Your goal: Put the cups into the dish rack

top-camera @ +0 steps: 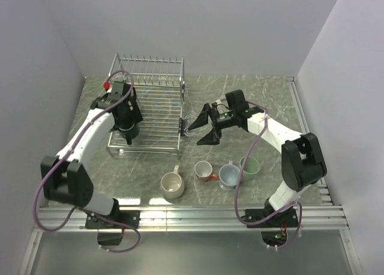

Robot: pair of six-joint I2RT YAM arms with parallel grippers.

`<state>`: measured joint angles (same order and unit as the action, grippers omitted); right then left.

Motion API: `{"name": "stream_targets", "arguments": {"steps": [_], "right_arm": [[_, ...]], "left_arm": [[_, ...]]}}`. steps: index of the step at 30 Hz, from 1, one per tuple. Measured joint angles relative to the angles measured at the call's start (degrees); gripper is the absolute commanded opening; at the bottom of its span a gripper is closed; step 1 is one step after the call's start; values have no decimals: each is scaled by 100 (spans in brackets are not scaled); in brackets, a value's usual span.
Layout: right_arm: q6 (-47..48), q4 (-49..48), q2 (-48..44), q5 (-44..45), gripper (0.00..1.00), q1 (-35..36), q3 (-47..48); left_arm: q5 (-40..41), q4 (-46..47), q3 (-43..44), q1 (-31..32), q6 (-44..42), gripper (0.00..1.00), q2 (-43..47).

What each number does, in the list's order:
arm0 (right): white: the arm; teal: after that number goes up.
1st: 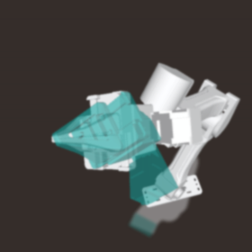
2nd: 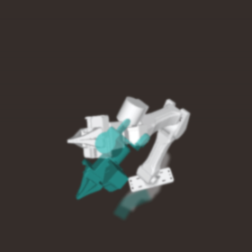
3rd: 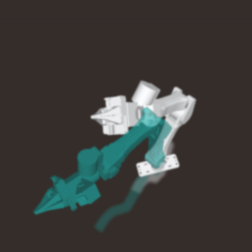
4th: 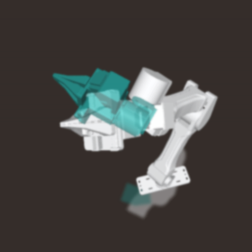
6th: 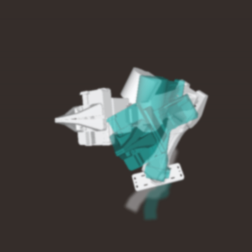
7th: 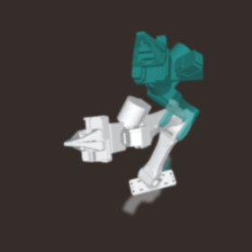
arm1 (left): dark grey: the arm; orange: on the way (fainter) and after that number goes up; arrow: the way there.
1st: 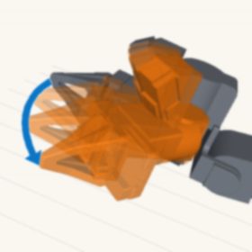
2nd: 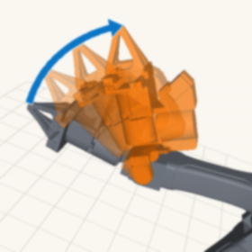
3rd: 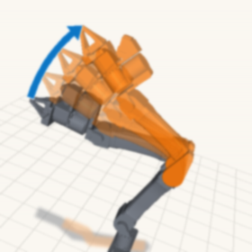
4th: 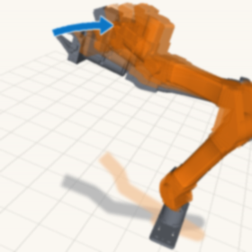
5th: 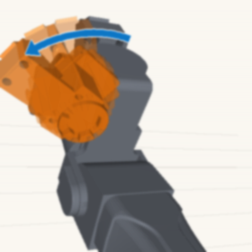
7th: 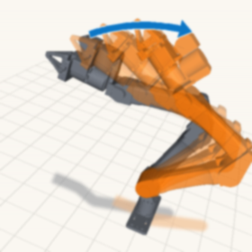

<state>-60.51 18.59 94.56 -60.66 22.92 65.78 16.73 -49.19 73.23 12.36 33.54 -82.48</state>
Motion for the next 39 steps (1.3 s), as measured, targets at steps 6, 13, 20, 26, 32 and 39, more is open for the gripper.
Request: {"name": "stream_targets", "arguments": {"steps": [6,13,20,26,32,39], "right_arm": [[164,188,0,2,88,-74,0],[297,361,0,2,87,-210,0],[431,546,0,22,87,-229,0],[472,671,0,72,87,-229,42],[470,671,2,129,87,-229,44],[590,719,2,210,87,-229,44]], "left_arm": [[398,24,278,-127,-15,0,-791],[332,136,503,-509,-59,0,-1268],[50,328,798,-754,-142,0,-1589],[-4,450,960,-909,-155,4,-1753],[44,446,1279,-1036,-164,50,-2026],[35,468,1285,-1067,-151,75,-2031]]}}
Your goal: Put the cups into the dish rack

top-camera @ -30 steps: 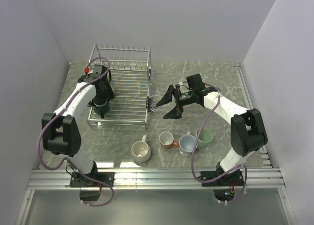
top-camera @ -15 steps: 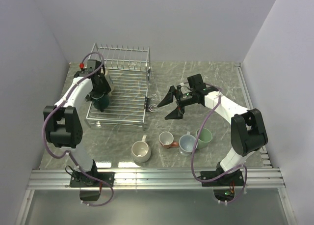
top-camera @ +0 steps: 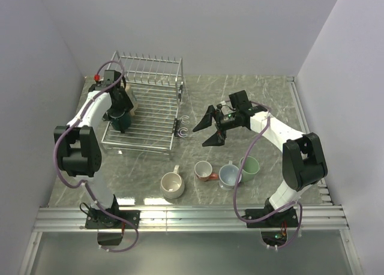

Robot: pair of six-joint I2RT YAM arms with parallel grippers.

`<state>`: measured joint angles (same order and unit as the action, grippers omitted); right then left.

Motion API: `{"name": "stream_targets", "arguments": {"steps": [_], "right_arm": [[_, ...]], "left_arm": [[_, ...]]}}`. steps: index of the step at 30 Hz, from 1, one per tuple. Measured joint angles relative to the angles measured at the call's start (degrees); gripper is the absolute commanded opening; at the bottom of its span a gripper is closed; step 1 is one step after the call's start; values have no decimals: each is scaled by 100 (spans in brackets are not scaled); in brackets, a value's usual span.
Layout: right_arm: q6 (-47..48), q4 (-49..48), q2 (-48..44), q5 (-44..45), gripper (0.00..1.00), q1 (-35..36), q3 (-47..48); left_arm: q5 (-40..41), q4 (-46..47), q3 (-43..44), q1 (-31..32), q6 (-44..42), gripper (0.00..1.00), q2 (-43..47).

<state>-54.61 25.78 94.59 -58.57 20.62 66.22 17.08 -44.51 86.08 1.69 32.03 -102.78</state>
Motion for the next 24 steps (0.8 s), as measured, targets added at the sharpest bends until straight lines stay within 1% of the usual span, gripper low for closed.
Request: {"name": "stream_targets", "arguments": {"steps": [1,3,4,5,9,13,16,20,24], "right_arm": [[37,35,0,31,88,0,0],[131,122,0,96,88,0,0],[179,160,0,125,88,0,2],[245,227,0,177,89,0,7],[645,614,0,448,94,4,90],[1176,1239,0,975,96,107,463],[1373,1296,-20,1150,96,256,570],[1475,1384,-35,1292,96,466,520],[1727,1705,-39,1510,95,730,632]], "left_arm": [[-2,-9,0,0,4,76,9],[0,-57,0,-2,9,82,59],[0,-96,-2,-2,9,94,107],[-4,-122,-2,-4,9,99,173],[33,-184,-4,-46,13,99,649],[39,-203,-4,-94,13,99,1303],[37,-192,-70,-96,11,100,1668],[39,-317,-79,-96,26,99,1707],[42,-525,-81,-96,59,99,1759]]}}
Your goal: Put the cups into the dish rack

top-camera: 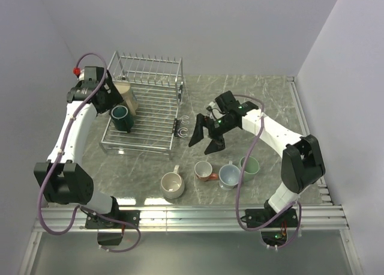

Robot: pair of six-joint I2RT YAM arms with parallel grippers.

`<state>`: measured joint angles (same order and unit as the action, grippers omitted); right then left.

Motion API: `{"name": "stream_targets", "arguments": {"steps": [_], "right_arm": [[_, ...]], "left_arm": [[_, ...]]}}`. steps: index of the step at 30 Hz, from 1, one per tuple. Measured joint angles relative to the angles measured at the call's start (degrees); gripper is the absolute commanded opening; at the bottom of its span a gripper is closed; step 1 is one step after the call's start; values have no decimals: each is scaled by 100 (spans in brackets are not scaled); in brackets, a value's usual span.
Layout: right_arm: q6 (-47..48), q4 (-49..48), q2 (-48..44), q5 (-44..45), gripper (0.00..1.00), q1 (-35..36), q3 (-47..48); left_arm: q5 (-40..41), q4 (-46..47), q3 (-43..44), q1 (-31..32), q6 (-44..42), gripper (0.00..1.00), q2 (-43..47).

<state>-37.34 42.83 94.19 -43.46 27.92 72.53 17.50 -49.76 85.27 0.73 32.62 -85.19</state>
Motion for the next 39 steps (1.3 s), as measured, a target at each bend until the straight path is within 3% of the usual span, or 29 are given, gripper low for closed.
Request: {"name": "stream_targets", "arguments": {"steps": [10,18,26,33,37,39], "right_arm": [[966,785,70,664,88,1690,848],[1147,905,564,1099,84,2100,848],[1054,643,1202,1633,70,2664,861],[944,490,1390,2203,32,2916,857],[931,448,1473,2452,0,2955,848],[920,361,1593,2463,0,2990,824]], "left_arm": [[-63,-310,-949,0,214,99,1222],[-273,-551,-1460,0,393,99,1738],[-431,-734,-1469,0,468,99,2009],[-544,-927,-1567,22,553,99,2308],[-599,-1001,-1585,37,581,99,2389],[-632,-1021,-1585,55,592,100,2400]]}}
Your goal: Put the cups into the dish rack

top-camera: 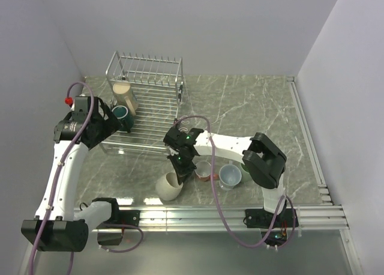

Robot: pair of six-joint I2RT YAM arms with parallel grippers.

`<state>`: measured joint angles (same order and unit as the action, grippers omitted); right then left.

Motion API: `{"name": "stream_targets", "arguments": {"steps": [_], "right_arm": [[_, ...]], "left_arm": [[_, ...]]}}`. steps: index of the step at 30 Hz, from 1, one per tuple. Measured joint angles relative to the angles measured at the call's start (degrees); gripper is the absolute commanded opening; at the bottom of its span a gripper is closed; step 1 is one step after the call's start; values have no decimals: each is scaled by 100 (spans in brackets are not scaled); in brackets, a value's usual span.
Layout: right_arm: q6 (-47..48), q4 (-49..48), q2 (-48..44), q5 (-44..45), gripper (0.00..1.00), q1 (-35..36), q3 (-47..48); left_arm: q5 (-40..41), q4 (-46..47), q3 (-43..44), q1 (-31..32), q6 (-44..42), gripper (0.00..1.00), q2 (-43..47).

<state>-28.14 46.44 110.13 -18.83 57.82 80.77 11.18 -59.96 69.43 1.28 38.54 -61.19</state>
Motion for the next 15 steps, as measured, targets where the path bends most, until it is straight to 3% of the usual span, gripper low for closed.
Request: {"name": "stream_targets", "arguments": {"steps": [9,12,15], "right_arm": [[-31,-42,-85,26,0,42,-122],[-22,299,-192,55,0,7,52],[-39,619,-339,-133,0,-120,551]], "left_arm": [[-516,72,-7,33,0,99,289],[-1010,275,-13,31,-22,99,540],[-2020,848,-203,33,28,99,977]]}}
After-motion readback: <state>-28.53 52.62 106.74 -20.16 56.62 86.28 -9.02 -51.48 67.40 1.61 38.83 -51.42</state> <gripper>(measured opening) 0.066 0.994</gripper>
